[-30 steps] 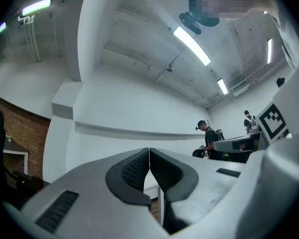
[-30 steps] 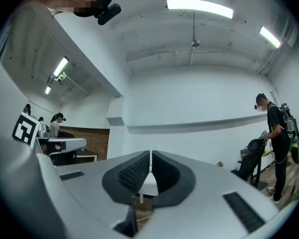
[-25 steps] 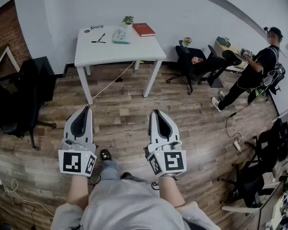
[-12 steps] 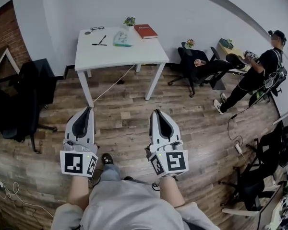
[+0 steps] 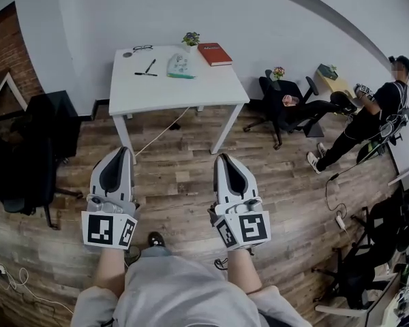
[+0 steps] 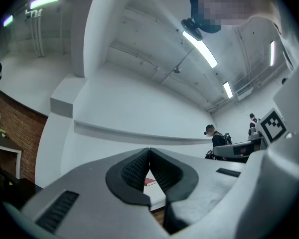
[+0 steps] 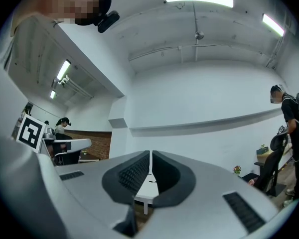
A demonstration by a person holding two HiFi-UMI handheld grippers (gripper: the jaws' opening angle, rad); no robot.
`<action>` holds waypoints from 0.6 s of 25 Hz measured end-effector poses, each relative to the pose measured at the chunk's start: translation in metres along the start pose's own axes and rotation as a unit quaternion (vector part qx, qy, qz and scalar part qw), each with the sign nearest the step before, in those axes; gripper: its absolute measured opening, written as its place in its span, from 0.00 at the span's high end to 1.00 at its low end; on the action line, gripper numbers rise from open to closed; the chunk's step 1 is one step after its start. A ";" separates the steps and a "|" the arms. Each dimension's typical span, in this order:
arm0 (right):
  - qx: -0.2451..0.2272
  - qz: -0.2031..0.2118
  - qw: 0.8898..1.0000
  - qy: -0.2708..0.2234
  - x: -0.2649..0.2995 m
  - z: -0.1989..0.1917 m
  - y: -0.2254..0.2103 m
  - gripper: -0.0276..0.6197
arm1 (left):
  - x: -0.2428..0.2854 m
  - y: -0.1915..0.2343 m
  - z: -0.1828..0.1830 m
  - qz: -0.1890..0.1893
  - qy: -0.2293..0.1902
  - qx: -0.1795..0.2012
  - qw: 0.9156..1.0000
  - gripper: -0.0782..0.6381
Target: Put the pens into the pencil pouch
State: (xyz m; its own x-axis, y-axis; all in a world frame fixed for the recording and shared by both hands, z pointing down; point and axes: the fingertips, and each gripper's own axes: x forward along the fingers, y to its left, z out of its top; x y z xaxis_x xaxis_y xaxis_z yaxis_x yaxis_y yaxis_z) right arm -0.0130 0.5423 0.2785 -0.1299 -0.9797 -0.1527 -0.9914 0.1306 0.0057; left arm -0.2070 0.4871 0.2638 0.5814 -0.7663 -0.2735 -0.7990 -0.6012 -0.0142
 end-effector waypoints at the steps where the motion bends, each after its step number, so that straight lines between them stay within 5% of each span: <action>1: 0.002 0.000 1.000 -0.002 0.011 0.000 0.000 0.90 | 0.008 0.008 -0.001 0.001 -0.003 0.002 1.000 0.86; 15: -0.003 -0.014 1.000 0.006 0.134 -0.025 0.009 0.90 | 0.090 0.100 -0.029 -0.012 0.003 0.013 1.000 0.86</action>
State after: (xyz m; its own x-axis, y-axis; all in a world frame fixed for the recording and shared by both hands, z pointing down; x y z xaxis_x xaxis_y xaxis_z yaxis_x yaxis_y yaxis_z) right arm -0.0393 0.4083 0.2829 -0.1017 -0.9849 -0.1402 -0.9948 0.1017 0.0076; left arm -0.2306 0.3513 0.2656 0.6007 -0.7533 -0.2678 -0.7889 -0.6129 -0.0452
